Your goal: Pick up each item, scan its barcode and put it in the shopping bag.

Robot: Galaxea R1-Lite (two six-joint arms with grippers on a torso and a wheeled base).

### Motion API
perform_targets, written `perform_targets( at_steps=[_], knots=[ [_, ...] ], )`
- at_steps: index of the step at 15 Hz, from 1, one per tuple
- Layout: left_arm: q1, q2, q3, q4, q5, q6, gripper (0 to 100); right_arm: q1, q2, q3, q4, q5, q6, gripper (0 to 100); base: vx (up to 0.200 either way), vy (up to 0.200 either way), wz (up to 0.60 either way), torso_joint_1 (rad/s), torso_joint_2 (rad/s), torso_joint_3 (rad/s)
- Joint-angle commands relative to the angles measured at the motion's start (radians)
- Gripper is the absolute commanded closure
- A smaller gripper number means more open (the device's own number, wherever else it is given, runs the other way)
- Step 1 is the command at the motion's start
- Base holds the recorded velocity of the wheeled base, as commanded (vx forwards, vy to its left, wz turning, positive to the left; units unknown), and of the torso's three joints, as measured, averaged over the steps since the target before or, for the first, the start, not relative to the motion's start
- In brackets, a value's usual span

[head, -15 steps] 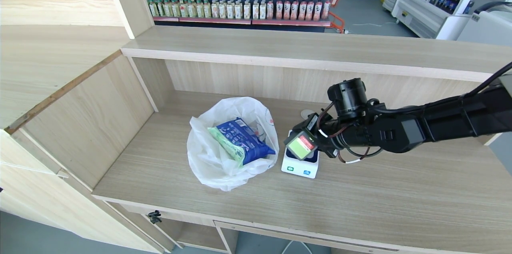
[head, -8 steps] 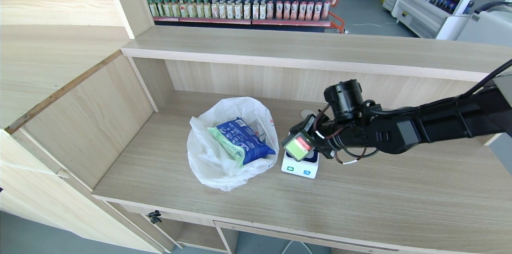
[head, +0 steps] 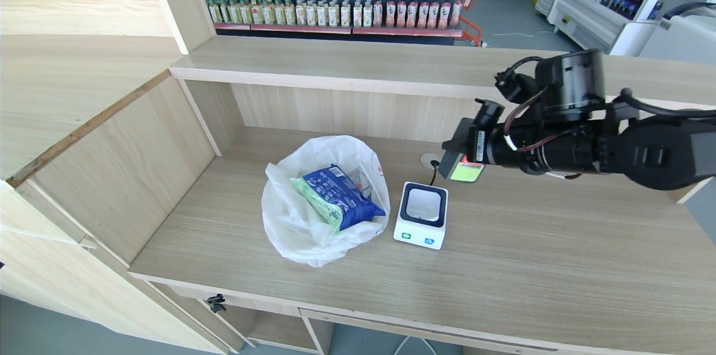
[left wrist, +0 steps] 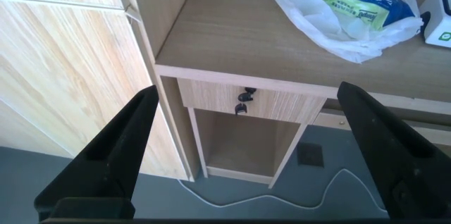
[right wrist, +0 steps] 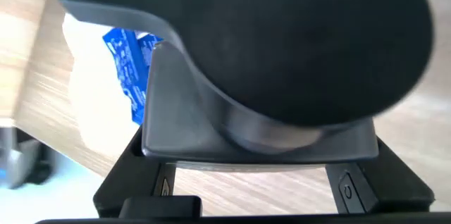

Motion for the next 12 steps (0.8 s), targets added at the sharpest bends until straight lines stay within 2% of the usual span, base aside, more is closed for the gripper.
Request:
perform_targets(
  at_steps=[1,5,9,12],
  knots=[
    [0.0,0.0,0.0,-0.002,0.0,0.0,0,-0.04,-0.213,0.118,-0.028,-0.017,-0.184,100,0.0,0.0,0.0,0.0,0.0,0.0],
    [0.0,0.0,0.0,0.0,0.0,0.0,0,-0.04,-0.359,0.239,-0.037,-0.009,-0.42,100,0.0,0.0,0.0,0.0,0.0,0.0],
    [0.0,0.0,0.0,0.0,0.0,0.0,0,-0.01,-0.391,0.286,-0.099,0.021,-0.452,100,0.0,0.0,0.6,-0.005,0.02,0.021],
    [0.0,0.0,0.0,-0.002,0.0,0.0,0,0.009,-0.391,0.325,-0.188,0.02,-0.457,100,0.0,0.0,0.6,-0.129,0.38,0.24]
  ],
)
